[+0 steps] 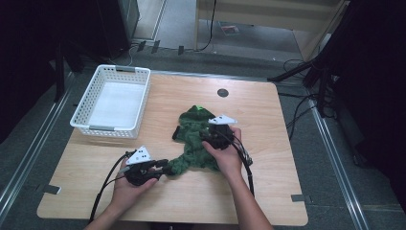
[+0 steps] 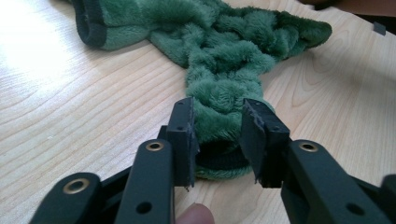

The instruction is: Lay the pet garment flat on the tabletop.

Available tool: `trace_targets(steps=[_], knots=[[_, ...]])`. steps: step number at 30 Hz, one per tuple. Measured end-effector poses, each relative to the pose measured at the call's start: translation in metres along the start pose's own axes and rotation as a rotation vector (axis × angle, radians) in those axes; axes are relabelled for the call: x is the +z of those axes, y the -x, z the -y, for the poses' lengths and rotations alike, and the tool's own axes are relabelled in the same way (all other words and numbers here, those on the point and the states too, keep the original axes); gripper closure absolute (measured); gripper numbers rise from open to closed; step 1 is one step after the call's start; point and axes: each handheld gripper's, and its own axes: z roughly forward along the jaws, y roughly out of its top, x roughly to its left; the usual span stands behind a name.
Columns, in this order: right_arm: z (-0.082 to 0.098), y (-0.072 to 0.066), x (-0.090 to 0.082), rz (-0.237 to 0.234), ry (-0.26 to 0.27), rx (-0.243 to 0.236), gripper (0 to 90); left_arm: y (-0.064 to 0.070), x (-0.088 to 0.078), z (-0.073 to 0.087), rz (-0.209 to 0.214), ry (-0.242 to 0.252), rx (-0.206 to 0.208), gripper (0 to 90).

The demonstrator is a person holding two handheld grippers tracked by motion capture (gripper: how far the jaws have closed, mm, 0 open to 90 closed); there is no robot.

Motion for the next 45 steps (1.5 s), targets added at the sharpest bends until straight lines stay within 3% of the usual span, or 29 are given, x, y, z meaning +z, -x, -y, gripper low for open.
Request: trace_targets(steps=[2,4,6,10,12,14,20,23,27,29,36,42,45], knots=[[0.012,-0.006,-0.014,-0.031,-0.005,-0.01,57.7,0.0,0.0,0.0,-0.003,0.0,0.001,67.9],[0.024,-0.008,-0.029,-0.029,0.009,-0.025,57.5,0.0,0.0,0.0,0.002,0.002,-0.003,67.2],[0.037,-0.005,-0.043,-0.033,0.037,0.009,56.3,0.0,0.0,0.0,0.0,0.007,-0.008,66.2],[0.062,0.008,-0.067,-0.006,0.097,0.036,49.6,0.001,-0.003,0.002,-0.022,0.031,0.004,59.6],[0.075,0.017,-0.076,-0.011,0.119,0.077,47.3,0.001,-0.005,0.003,-0.021,0.042,-0.001,56.5],[0.086,0.027,-0.082,-0.02,0.122,0.108,43.5,0.0,-0.008,0.003,-0.014,0.063,-0.013,53.7],[0.11,0.052,-0.101,0.032,0.127,0.152,27.9,-0.007,-0.021,0.005,-0.003,0.112,-0.067,42.1],[0.12,0.061,-0.107,0.051,0.116,0.183,17.7,-0.009,-0.029,0.009,-0.019,0.119,-0.059,36.2],[0.129,0.067,-0.119,0.094,0.115,0.182,5.8,-0.013,-0.048,0.015,-0.055,0.137,-0.062,31.0],[0.133,0.072,-0.124,0.092,0.115,0.194,0.0,-0.017,-0.058,0.02,-0.081,0.14,-0.078,27.6],[0.149,0.084,-0.138,0.136,0.116,0.207,0.0,-0.042,-0.101,0.032,-0.159,0.18,-0.152,18.5],[0.162,0.097,-0.15,0.153,0.11,0.223,0.0,-0.069,-0.147,0.053,-0.211,0.22,-0.201,12.7],[0.169,0.104,-0.158,0.161,0.123,0.25,0.0,-0.081,-0.167,0.063,-0.284,0.231,-0.219,11.8]])
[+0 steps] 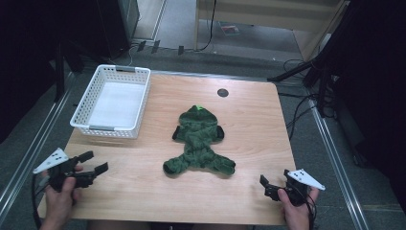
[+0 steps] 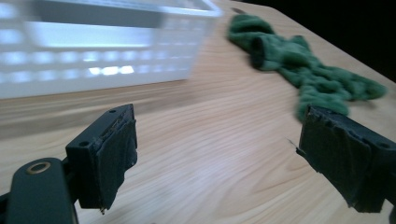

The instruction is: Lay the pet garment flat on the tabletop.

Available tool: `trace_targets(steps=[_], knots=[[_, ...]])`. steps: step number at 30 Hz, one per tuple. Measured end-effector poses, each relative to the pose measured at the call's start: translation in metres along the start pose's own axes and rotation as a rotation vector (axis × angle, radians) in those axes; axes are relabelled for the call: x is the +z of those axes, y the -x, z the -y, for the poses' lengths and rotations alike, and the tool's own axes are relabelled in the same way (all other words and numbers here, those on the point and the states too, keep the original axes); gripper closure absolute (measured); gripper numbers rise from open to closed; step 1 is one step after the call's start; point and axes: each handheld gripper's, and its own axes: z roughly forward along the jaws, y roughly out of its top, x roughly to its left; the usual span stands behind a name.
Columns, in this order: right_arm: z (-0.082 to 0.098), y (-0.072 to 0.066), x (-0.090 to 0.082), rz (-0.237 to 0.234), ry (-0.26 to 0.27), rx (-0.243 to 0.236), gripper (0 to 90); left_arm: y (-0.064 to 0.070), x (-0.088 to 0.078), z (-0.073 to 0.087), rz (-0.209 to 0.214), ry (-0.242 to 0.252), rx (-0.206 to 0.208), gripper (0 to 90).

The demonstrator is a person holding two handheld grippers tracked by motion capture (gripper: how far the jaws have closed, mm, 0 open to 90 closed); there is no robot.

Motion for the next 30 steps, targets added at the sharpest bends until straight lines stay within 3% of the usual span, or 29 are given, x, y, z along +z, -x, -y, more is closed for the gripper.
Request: trace_targets(steps=[2,5,9,20,30], knots=[[0.001,0.005,-0.002,0.008,0.005,0.016,0.0,-0.009,-0.009,0.001,-0.064,-0.001,0.014,11.8],[0.002,0.01,-0.003,0.019,0.007,0.028,0.0,-0.021,-0.015,0.002,-0.078,0.022,-0.023,10.9],[0.004,0.011,-0.001,0.019,-0.003,0.025,0.0,-0.029,-0.015,0.004,-0.107,0.005,-0.038,9.7],[0.003,0.013,0.002,-0.013,-0.026,0.048,0.0,-0.028,-0.002,0.007,-0.119,-0.042,-0.026,9.4],[0.002,0.011,0.004,-0.001,-0.05,0.035,0.0,-0.024,0.005,0.007,-0.13,-0.093,0.012,9.4]])
